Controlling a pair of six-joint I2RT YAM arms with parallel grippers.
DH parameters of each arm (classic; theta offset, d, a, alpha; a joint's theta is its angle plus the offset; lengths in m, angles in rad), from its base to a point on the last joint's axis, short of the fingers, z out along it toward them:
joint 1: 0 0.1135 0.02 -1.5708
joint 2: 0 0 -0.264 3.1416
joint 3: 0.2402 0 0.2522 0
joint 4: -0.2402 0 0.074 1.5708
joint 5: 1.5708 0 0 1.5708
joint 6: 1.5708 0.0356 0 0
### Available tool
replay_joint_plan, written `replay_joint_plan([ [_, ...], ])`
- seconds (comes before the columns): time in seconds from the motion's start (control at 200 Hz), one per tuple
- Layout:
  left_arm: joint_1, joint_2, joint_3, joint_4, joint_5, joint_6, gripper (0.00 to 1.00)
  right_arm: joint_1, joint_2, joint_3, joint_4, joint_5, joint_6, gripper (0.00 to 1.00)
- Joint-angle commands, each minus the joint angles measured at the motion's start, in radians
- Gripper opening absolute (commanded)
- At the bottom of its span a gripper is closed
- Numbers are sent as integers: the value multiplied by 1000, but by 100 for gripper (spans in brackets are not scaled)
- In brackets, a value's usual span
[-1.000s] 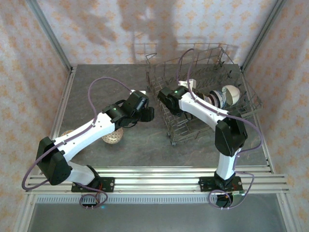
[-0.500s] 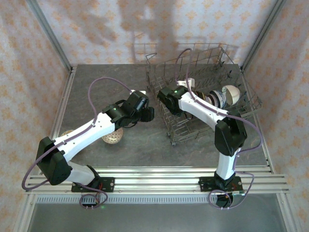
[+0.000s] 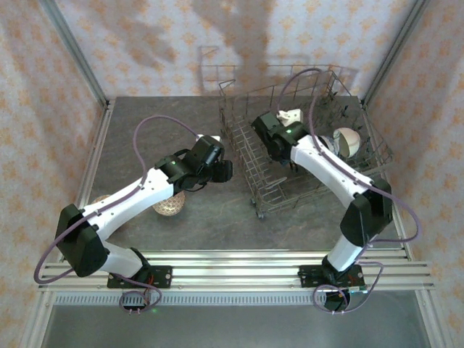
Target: Load the bowls into the dish rack
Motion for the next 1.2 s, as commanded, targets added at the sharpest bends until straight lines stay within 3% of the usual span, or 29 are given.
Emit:
replay_joint_plan([
  [0.0,5,18,34,-14,11,0,56,-47,-55,16,40,-161,-93,46],
  [0.275,5,23,36,-23,32,0,56,-253,-52,57,-35,-614,-214,43],
  [0.541,5,19,36,-29,35,0,56,-424,-30,65,-48,-816,-239,39],
  [0.706,6,29,49,-35,39,35,57,-471,12,69,-51,-963,-258,37],
  [0.936,6,66,103,-66,51,63,57,-482,39,58,-32,-1007,-258,32],
  [1.196,6,78,114,-71,54,66,57,-488,-33,52,-15,-933,-229,33],
])
